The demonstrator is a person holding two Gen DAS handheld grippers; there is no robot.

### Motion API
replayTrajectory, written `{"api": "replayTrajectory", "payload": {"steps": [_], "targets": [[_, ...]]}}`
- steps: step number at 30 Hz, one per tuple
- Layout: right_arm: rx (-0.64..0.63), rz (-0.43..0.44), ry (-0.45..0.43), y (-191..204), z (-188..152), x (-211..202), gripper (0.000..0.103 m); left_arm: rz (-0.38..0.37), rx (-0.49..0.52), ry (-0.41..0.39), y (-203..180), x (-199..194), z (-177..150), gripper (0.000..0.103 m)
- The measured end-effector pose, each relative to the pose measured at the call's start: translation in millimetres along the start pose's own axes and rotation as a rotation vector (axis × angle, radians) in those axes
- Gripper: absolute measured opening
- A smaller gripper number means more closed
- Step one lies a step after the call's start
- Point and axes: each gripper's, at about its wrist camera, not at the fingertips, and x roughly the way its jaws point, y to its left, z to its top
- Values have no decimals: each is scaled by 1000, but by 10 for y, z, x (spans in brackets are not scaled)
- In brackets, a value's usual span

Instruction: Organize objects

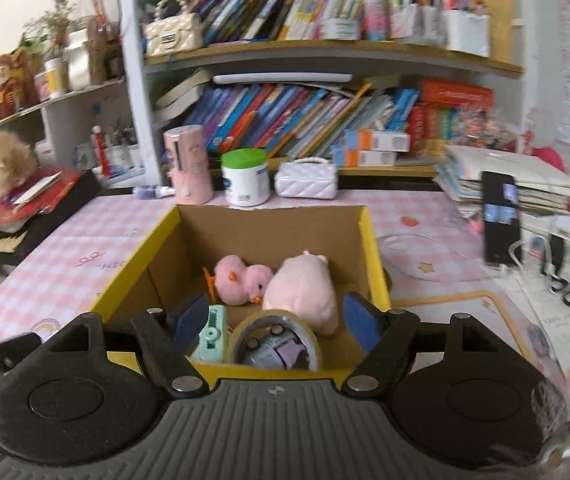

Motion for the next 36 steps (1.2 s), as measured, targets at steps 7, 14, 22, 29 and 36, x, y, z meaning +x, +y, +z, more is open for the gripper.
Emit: {"api": "replayTrajectory", "payload": {"steps": [7,14,22,29,36], "targets": [[26,-58,7,241,-260,-285,73,-4,32,-8,151,-217,-57,94],[62,-99,61,572,-558,-490,77,11,78,28,327,-340,-213,96],[23,-150,102,947,-778,-657,87,10,116,80,517,-418,-377,96],[-9,-181,127,1209,-918,-757,100,11,121,100,666,-497,-481,100],[-16,-194,144,1378,-1009,-789,103,40,127,109,768,-531,-526,100]]}}
